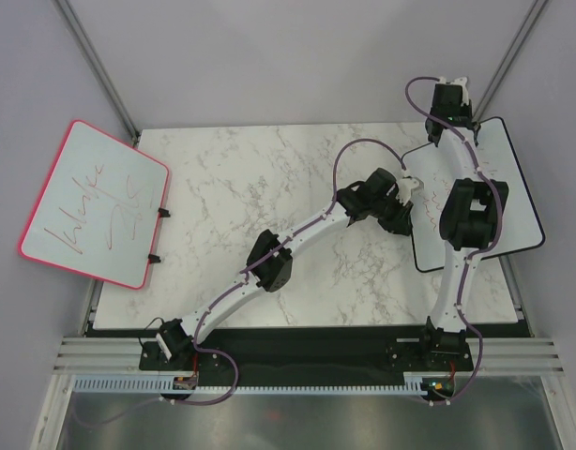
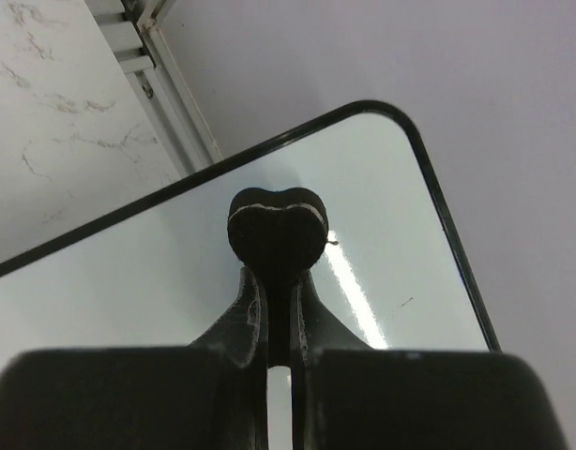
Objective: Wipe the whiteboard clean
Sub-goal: Erase the whiteboard at the whiteboard stand.
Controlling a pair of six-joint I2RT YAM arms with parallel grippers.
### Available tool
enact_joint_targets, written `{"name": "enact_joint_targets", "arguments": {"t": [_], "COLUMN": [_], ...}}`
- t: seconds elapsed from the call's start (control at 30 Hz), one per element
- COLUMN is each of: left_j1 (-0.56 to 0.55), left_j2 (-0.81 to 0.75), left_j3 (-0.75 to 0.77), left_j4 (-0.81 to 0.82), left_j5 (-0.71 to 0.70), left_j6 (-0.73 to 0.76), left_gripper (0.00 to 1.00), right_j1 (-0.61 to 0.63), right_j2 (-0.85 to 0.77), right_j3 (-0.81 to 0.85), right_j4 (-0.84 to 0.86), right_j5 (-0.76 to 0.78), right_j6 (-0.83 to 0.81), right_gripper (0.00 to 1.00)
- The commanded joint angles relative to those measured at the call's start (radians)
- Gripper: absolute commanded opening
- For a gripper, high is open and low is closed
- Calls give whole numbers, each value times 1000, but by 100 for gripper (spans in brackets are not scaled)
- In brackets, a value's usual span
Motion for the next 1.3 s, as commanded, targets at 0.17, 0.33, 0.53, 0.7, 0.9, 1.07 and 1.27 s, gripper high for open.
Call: {"name": "enact_joint_targets", "arguments": {"t": [0.17,0.33,0.53,0.7,0.9,1.07,1.27], "left_j1": [17,13,14,13,11,13,13], "left_j2": [34,32,31,31,32,32,32], "left_j3": [29,26,26,26,26,26,28], "left_j4": [-64,-64,-64,-64,-64,-64,-64], "left_j5": [-39,-46,-48,-50,-48,-50,-50], "left_j6": [-95,-92,-89,-89,-89,-89,-91], "left_gripper": [2,2,2,2,2,2,2], "right_j1": [0,55,81,16,-64,-60,-66], "right_j2": [-118,-158,-251,-259,-270,-291,-470], "right_j3": [-163,-328,-476,-410,-350,-370,-554], "right_j4": [-142,-173,-78,-75,-102,-156,-73], "right_j5": [-187,-196,-143,-6,19,31,103], "right_j6": [62,61,81,68,65,133,170], "right_gripper": [0,0,0,0,0,0,0]}}
